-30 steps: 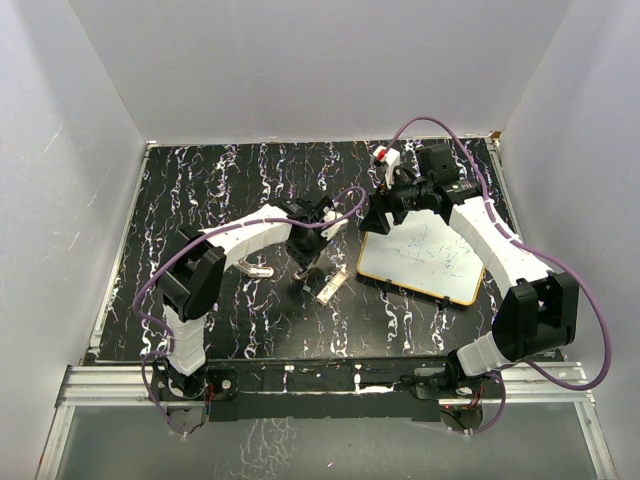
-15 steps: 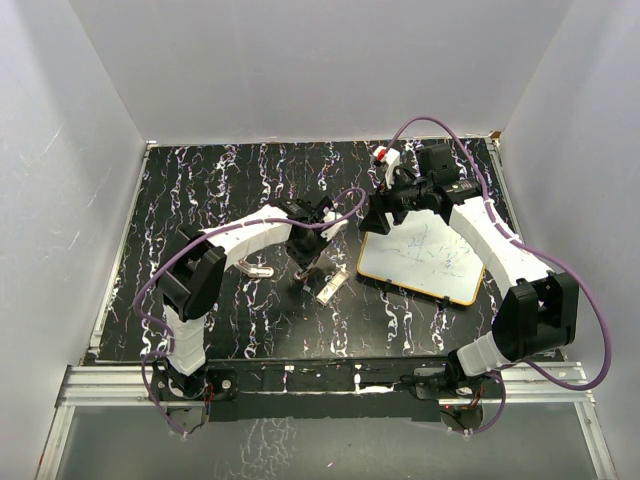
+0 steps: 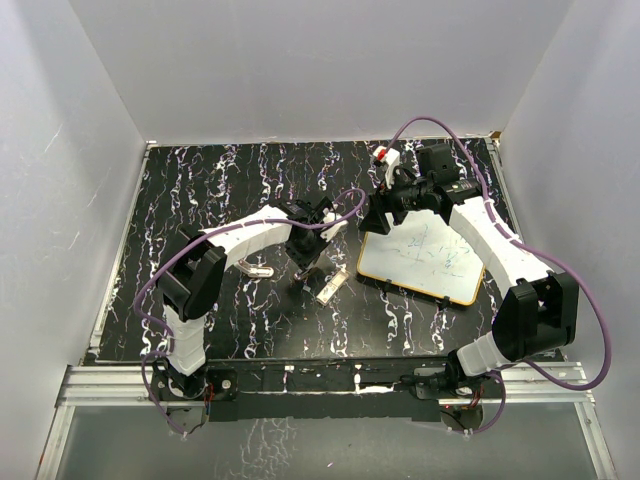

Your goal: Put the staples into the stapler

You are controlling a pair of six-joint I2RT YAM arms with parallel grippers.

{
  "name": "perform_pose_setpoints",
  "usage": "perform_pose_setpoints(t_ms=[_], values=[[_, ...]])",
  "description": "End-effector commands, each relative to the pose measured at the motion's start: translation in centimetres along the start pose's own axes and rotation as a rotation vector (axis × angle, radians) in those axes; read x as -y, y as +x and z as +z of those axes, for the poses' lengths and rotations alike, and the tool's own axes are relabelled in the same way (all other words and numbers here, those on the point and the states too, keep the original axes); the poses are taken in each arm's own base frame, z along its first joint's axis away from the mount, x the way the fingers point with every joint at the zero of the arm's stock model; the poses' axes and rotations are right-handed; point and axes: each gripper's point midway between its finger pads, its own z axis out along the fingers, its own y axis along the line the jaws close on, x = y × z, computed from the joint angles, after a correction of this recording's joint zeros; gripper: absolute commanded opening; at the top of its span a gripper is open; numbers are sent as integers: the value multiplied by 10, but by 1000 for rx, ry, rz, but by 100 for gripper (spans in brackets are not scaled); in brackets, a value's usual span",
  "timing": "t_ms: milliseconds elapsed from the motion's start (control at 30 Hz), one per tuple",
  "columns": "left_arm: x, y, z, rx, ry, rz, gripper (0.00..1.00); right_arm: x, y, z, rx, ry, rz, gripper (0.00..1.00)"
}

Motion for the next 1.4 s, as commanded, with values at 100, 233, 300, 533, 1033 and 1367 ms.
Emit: perform_pose_setpoints(t_ms=[100,233,300,533,1033,1367], values=[[-1,-12,-24,55,-10,3,0,4,-12,-1,42,1,-43,69],[-1,-16,-26,64,-20,-7,0,4,-12,-1,43,1,-44,69],[-2,-17,-28,68,-26,-11,0,3,-12,-1,43,0,-44,69],[-1,-20,-31,77,-23,-21,0,3,-12,-1,42,-1,-44,69],[2,-19,-26,59,-15,-65,0,3,-9,0,36,-4,-40,69],[4,-15,-21,44,-5,-67,0,3,-10,0,36,-3,-41,69]])
